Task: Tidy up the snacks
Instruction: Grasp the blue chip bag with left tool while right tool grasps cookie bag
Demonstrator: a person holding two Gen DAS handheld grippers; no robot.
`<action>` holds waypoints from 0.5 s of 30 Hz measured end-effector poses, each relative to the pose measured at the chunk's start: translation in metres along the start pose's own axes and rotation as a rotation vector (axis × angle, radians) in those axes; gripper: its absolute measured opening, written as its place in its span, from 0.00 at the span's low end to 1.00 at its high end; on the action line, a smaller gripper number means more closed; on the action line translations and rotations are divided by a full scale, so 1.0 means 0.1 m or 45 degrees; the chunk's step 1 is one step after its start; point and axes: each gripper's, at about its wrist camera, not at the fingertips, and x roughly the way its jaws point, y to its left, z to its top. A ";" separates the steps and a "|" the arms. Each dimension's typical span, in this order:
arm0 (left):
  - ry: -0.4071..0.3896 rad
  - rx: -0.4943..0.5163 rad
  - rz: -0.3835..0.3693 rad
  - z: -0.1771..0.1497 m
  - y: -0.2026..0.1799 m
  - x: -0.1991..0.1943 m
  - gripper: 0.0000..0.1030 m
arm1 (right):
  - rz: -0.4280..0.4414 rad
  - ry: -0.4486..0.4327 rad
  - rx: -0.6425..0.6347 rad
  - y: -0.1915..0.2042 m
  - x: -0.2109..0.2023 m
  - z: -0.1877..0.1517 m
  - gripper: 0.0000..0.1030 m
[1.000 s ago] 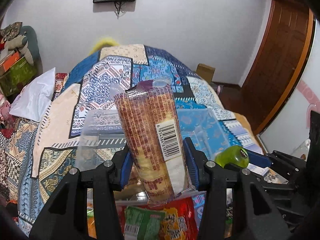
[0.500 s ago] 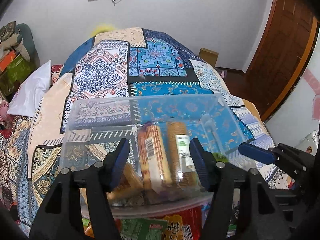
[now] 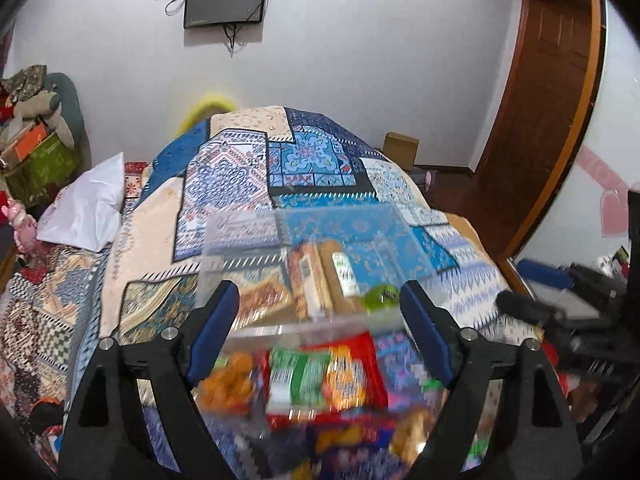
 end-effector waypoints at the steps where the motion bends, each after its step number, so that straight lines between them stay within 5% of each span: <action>1: 0.004 0.000 0.004 -0.08 0.01 -0.07 0.83 | -0.005 -0.005 0.000 0.01 -0.05 -0.03 0.62; 7: 0.082 -0.026 0.006 -0.55 0.03 -0.24 0.86 | -0.042 0.004 0.007 0.06 -0.27 -0.33 0.72; 15: 0.182 -0.041 -0.019 -0.97 -0.06 -0.18 0.86 | -0.084 0.084 0.044 0.03 -0.28 -0.77 0.72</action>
